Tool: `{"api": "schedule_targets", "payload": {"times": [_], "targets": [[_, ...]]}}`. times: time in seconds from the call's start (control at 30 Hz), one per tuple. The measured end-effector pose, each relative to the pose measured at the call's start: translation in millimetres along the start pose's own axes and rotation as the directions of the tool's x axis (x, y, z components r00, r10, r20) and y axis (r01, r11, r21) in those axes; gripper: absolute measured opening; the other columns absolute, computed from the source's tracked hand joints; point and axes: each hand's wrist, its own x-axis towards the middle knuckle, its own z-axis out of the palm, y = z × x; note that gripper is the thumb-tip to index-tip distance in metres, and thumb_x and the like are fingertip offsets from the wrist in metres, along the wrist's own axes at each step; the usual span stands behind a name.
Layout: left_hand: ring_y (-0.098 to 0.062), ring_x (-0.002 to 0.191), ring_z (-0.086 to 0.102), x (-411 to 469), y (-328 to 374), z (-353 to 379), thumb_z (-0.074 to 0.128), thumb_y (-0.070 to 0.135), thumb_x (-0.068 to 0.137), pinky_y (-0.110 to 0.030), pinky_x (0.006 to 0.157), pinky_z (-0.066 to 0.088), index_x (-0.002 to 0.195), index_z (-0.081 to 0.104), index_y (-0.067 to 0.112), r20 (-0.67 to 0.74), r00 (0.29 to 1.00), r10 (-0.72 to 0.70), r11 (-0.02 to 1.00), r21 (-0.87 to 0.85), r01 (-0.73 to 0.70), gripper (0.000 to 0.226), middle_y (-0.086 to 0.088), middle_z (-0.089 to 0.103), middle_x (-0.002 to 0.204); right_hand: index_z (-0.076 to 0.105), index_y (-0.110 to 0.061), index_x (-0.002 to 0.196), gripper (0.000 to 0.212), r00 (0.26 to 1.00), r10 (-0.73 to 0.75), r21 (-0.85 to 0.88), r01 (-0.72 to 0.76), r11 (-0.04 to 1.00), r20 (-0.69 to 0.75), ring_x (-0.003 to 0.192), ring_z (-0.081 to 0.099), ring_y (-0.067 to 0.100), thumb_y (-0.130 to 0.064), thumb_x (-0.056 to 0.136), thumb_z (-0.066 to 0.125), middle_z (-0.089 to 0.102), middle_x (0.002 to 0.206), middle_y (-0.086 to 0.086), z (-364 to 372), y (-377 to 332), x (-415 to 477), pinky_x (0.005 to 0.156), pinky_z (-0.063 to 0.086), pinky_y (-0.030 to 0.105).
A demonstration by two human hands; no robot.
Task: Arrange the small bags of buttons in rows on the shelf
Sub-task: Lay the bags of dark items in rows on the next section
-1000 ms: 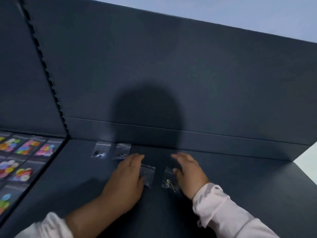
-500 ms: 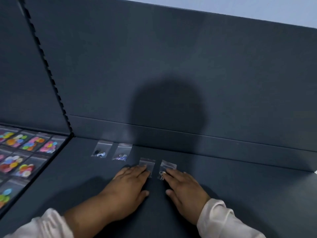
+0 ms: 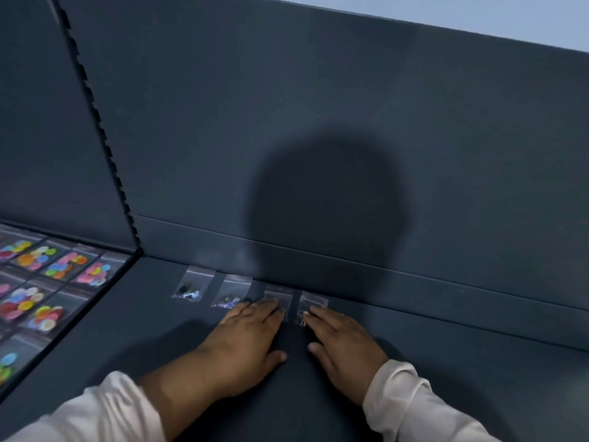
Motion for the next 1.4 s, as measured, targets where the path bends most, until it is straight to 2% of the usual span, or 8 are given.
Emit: {"api": "schedule_targets", "payload": {"times": [0.07, 0.13, 0.53, 0.77, 0.87, 1.03, 1.23, 1.4], "targets": [[-0.011, 0.146, 0.001, 0.9, -0.3, -0.5, 0.040, 0.054, 0.092, -0.026, 0.114, -0.007, 0.152, 0.010, 0.022, -0.005, 1.000, 0.000, 1.000, -0.008, 0.000, 0.074, 0.002, 0.002, 0.160, 0.019, -0.026, 0.147, 0.054, 1.000, 0.004, 0.021, -0.004, 1.000, -0.007, 0.143, 0.013, 0.011, -0.041, 0.096, 0.026, 0.013, 0.157, -0.005, -0.7, 1.9, 0.5, 0.114, 0.005, 0.022], [-0.012, 0.146, 0.001, 1.3, -0.7, -1.5, 0.041, 0.054, 0.092, -0.025, 0.114, -0.007, 0.152, 0.010, 0.022, -0.011, 1.000, -0.002, 1.000, -0.013, 0.001, 0.075, 0.002, 0.001, 0.160, 0.020, -0.026, 0.146, 0.052, 1.000, 0.005, 0.032, -0.004, 0.999, -0.016, 0.143, 0.014, 0.012, -0.036, 0.097, 0.034, 0.013, 0.156, -0.005, -2.3, 2.5, 0.5, 0.113, 0.006, 0.021], [-0.014, 0.146, -0.004, -2.0, -1.0, -7.3, 0.044, 0.052, 0.091, -0.027, 0.114, -0.008, 0.151, 0.008, 0.021, -0.014, 1.000, 0.010, 1.000, -0.010, -0.010, 0.077, 0.000, -0.004, 0.160, 0.026, -0.025, 0.144, 0.048, 0.998, 0.039, 0.091, -0.035, 0.995, -0.041, 0.143, 0.013, 0.010, -0.036, 0.097, 0.035, 0.015, 0.156, -0.005, -8.6, -4.2, -0.7, 0.114, 0.008, 0.020], [-0.014, 0.146, -0.009, -17.8, -5.4, -26.2, 0.044, 0.052, 0.091, -0.026, 0.114, -0.010, 0.152, 0.003, 0.021, -0.074, 0.997, -0.020, 1.000, -0.008, 0.019, 0.079, 0.001, -0.009, 0.160, 0.034, -0.022, 0.141, 0.067, 0.988, 0.052, 0.104, -0.038, 0.994, -0.143, 0.140, 0.023, 0.013, -0.051, 0.083, 0.015, 0.027, 0.152, -0.002, -22.9, -20.8, 1.4, 0.113, 0.012, 0.020], [-0.015, 0.146, -0.006, -31.7, -12.7, -36.3, 0.043, 0.052, 0.092, -0.026, 0.113, -0.010, 0.152, 0.004, 0.021, -0.120, 0.992, -0.049, 0.999, 0.002, 0.050, 0.078, 0.000, -0.005, 0.160, 0.034, -0.024, 0.141, 0.057, 0.985, 0.052, 0.079, -0.040, 0.996, -0.165, 0.140, 0.025, 0.014, -0.046, 0.089, 0.027, 0.026, 0.152, -0.003, -32.0, -34.2, 6.5, 0.116, 0.017, 0.025], [-0.015, 0.147, -0.002, -61.8, -32.7, -56.2, 0.042, 0.051, 0.093, -0.027, 0.113, -0.008, 0.151, 0.007, 0.023, -0.189, 0.974, -0.125, 0.991, 0.019, 0.131, 0.074, 0.000, -0.002, 0.160, 0.030, -0.026, 0.142, 0.050, 0.984, -0.016, 0.046, 0.025, 0.999, -0.178, 0.140, 0.024, 0.014, -0.037, 0.094, 0.041, 0.024, 0.153, -0.004, -47.7, -73.5, 16.2, 0.115, 0.014, 0.026], [-0.014, 0.147, -0.001, -122.0, -74.3, -78.7, 0.038, 0.053, 0.094, -0.032, 0.117, -0.004, 0.152, 0.005, 0.023, -0.234, 0.938, -0.254, 0.963, 0.033, 0.269, 0.073, 0.000, -0.001, 0.160, 0.031, -0.023, 0.143, 0.064, 0.976, -0.118, -0.002, 0.119, 0.993, -0.182, 0.139, 0.026, 0.016, -0.045, 0.083, 0.025, 0.027, 0.152, -0.001, -57.9, -146.8, 33.0, 0.115, 0.013, 0.028], [-0.017, 0.146, 0.011, -197.0, -126.8, -99.9, 0.013, 0.066, 0.077, -0.034, 0.117, 0.003, 0.151, 0.012, 0.024, -0.302, 0.886, -0.351, 0.926, 0.027, 0.376, 0.085, -0.001, 0.013, 0.159, 0.029, -0.023, 0.143, 0.059, 0.958, -0.220, -0.050, 0.214, 0.975, -0.182, 0.140, 0.024, 0.015, -0.045, 0.089, 0.026, 0.027, 0.152, -0.002, -64.2, -231.9, 55.0, 0.116, 0.014, 0.028]]}}
